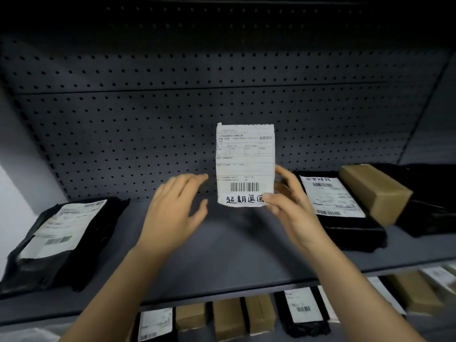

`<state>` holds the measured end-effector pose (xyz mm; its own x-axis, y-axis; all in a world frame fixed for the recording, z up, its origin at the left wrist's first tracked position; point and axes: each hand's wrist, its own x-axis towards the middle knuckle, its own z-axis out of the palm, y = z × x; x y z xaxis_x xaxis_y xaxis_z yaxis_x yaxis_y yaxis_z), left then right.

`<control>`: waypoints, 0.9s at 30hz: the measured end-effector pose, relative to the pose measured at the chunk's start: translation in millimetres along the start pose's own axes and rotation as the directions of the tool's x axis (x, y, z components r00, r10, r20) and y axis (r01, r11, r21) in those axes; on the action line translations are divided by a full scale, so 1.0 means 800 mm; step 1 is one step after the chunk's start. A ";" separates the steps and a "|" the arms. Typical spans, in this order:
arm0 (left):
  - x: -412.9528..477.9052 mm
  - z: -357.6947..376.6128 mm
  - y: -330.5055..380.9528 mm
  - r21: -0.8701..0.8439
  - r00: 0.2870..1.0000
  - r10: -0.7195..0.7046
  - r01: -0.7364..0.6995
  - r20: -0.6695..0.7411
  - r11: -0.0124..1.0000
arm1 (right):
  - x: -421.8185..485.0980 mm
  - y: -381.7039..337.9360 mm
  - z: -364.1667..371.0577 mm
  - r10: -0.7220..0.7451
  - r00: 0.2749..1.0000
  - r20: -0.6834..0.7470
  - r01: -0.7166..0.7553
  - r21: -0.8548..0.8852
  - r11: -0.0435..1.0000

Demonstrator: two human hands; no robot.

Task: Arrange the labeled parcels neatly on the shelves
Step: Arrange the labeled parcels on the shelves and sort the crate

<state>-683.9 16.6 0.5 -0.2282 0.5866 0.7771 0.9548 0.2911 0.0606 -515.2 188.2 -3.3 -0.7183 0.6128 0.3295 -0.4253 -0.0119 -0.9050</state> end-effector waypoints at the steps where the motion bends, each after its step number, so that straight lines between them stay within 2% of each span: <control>1: 0.004 0.002 0.004 0.009 0.999 0.025 -0.024 -0.021 1.000 | -0.004 -0.005 -0.006 -0.007 1.000 -0.010 0.007 -0.007 1.000; 14: 0.036 0.024 0.092 -0.053 0.989 0.142 -0.144 -0.036 0.988 | -0.053 -0.057 -0.088 -0.064 0.992 -0.107 0.057 -0.067 0.996; 27: 0.068 0.040 0.277 -0.072 0.971 0.234 -0.237 -0.042 0.969 | -0.136 -0.141 -0.236 -0.123 0.979 -0.164 0.106 -0.110 0.988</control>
<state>-490.6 137.7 36.2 0.0102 0.6063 0.7952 0.9929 0.0885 -0.0801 -285.5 271.9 12.5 -0.5602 0.7308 0.3901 -0.4360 0.1403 -0.8890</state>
